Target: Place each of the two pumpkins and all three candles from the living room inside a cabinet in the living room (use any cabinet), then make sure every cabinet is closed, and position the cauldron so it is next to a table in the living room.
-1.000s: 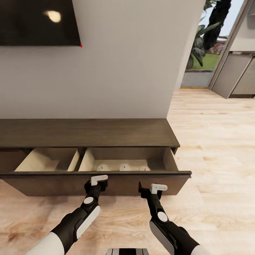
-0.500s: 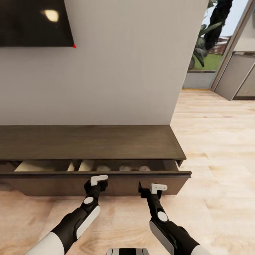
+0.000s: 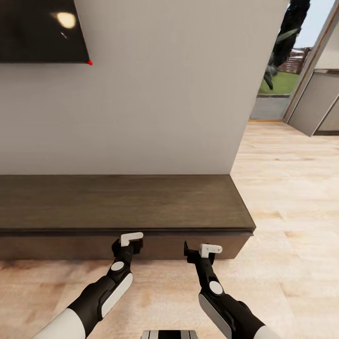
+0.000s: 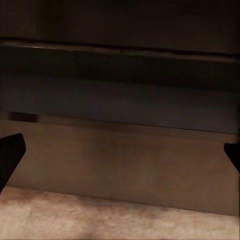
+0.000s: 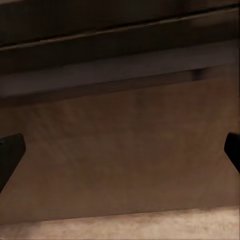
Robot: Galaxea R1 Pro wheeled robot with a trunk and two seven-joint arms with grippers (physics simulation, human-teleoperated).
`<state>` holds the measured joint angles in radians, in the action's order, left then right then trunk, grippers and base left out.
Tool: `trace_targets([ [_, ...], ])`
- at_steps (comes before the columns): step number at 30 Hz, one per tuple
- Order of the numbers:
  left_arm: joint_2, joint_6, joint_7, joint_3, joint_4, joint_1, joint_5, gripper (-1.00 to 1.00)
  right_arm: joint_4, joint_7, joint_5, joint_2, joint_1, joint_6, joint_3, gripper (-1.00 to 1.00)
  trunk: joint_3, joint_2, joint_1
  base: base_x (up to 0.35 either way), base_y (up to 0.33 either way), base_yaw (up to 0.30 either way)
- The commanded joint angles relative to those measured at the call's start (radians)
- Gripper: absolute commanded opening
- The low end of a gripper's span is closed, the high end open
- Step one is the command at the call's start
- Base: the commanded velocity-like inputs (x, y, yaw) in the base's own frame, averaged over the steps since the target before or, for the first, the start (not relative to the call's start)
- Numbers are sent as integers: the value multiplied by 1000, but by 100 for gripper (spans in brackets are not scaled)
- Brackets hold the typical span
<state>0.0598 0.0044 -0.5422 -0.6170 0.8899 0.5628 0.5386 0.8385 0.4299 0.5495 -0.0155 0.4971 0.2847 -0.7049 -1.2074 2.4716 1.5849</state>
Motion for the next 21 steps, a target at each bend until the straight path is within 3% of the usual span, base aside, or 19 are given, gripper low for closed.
trace_targets([
  [1, 2, 1, -8, -5, 21, 2, -6, 100, 1, 6, 10, -1, 1, 7, -7, 100, -1, 0, 0, 44, 0, 0],
  [10, 2, 3, -8, -6, 27, 2, -6, 100, 2, 6, 10, -2, 1, 5, -6, 100, -1, 0, 0, -21, 0, 0],
  [21, 2, 6, -7, -8, 26, 2, 3, 100, 8, 5, 10, -2, 1, -5, -6, 100, -1, 0, 0, -248, 0, 0],
])
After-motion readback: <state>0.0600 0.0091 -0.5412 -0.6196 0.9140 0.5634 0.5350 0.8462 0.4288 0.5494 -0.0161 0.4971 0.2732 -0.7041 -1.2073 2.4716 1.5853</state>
